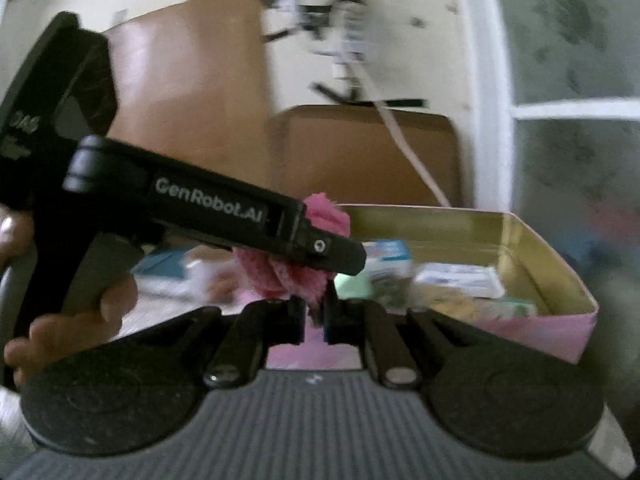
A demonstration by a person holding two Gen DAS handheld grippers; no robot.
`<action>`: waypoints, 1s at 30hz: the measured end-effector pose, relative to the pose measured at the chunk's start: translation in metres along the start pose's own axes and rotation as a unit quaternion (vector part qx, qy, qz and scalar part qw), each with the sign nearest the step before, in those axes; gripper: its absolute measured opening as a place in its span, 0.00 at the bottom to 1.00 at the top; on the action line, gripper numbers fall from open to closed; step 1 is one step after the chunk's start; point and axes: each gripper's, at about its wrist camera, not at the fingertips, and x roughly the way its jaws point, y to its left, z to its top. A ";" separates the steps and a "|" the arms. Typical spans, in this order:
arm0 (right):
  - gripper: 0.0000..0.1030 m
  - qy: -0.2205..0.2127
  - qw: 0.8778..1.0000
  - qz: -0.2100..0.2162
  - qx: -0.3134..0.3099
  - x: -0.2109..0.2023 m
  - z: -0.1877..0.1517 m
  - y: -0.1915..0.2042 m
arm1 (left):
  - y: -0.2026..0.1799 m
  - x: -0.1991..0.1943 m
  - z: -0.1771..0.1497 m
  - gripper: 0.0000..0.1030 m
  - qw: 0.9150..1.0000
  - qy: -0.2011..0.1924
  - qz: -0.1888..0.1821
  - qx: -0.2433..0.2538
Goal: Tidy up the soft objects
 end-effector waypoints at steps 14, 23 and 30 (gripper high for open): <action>0.40 0.014 0.994 -0.105 0.031 0.030 0.000 -0.021 | 0.036 -0.002 -0.005 0.74 0.992 0.010 0.105 -0.072; 0.41 -0.016 0.984 -0.081 0.161 -0.040 -0.037 0.015 | 0.015 -0.092 -0.065 0.94 0.986 -0.029 0.158 -0.037; 0.42 0.034 0.981 -0.061 0.181 -0.050 -0.059 0.039 | 0.000 -0.118 -0.100 1.00 0.977 -0.017 0.215 0.005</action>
